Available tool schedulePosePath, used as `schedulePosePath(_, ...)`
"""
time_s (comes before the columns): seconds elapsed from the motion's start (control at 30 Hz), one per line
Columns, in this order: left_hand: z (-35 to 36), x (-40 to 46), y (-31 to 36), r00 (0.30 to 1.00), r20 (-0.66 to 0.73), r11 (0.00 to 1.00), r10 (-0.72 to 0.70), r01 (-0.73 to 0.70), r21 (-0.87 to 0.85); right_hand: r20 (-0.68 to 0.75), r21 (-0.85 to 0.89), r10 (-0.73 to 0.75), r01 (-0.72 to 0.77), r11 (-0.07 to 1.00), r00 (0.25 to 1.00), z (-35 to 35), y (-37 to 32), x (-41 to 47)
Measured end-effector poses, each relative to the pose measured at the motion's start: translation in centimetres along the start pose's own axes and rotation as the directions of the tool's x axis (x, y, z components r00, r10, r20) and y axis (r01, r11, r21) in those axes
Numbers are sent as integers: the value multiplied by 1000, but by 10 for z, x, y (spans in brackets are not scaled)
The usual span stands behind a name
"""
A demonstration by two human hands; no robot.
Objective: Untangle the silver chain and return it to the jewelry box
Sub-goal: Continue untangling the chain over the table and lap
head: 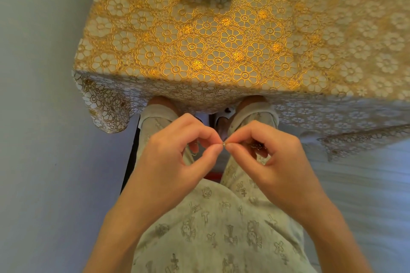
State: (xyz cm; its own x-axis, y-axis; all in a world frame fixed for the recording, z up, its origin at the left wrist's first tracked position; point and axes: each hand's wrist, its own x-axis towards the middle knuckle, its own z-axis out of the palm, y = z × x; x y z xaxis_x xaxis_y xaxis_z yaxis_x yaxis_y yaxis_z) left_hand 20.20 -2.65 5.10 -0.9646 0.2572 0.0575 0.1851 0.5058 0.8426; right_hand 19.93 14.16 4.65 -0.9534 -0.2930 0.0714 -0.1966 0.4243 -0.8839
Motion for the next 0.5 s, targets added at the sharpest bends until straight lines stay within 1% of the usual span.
schedulePosePath(0.23, -3, -2, -3, 997, 72, 999, -4, 1, 50, 60, -95, -52, 58, 994, 997, 0, 1, 0)
schedulePosePath(0.37, -6, -1, -3, 992, 126, 993, 11, -25, 111, 86, -93, -56, 64, 994, 995, -1, 1, -1)
schedulePosePath(0.5, -6, 0, -3, 989, 145, 994, 19, -34, 104, 98, -83, -42, 51, 995, 994, -1, 2, -1)
